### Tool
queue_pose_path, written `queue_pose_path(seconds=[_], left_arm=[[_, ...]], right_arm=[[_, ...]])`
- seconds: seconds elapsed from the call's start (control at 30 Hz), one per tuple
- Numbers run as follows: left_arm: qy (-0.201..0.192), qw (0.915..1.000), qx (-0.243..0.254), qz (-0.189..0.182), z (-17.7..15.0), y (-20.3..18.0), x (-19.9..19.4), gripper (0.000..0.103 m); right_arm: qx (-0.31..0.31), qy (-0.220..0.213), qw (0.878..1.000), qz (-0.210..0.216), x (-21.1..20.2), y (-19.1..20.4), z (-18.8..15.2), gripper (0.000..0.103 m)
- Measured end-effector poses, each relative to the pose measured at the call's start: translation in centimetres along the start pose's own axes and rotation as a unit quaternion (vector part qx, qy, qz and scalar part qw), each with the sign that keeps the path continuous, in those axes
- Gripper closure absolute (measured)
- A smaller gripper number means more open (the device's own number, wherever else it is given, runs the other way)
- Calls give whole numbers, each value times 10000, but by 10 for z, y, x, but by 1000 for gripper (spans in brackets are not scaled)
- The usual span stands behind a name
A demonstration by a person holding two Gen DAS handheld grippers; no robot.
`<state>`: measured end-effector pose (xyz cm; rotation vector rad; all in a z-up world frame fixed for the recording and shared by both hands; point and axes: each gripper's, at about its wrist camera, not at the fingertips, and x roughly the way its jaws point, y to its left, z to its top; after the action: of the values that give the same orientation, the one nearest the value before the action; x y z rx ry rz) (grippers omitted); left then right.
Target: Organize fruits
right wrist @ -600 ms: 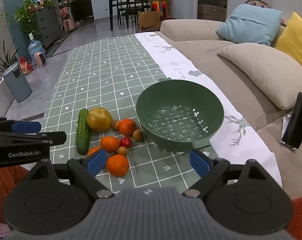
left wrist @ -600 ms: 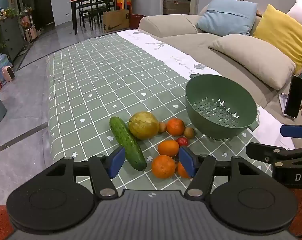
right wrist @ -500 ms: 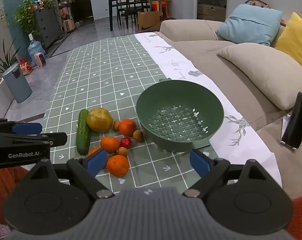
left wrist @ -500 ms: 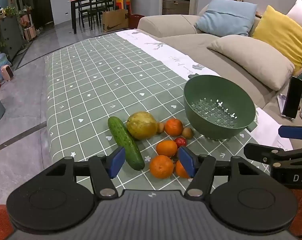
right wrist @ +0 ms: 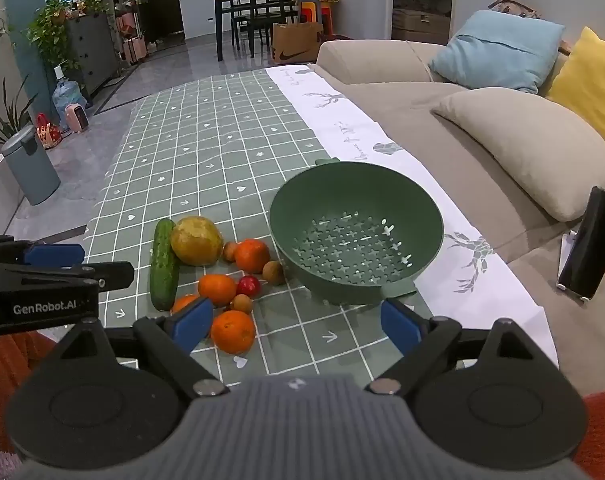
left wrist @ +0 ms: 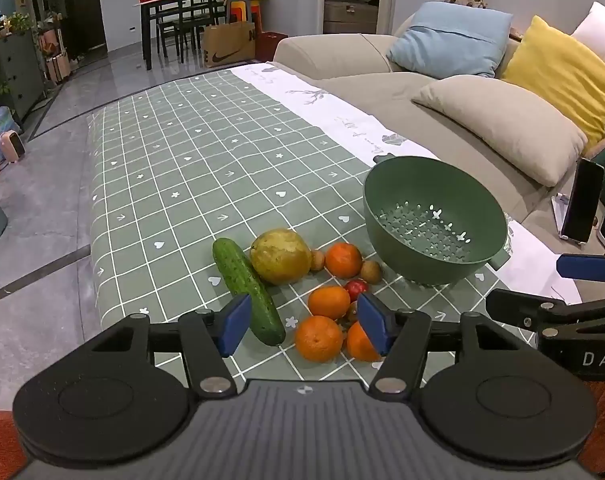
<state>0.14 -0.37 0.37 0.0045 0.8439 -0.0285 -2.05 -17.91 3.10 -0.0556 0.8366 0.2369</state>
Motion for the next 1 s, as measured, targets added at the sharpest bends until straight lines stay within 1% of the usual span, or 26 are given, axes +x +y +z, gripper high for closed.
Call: queue_pose_path(seconds=[1.0], left_arm=[[-68,10000,-59,15,3,7,-4,31]], right_arm=[[84,6,10000,-54,2,-1,1,15]])
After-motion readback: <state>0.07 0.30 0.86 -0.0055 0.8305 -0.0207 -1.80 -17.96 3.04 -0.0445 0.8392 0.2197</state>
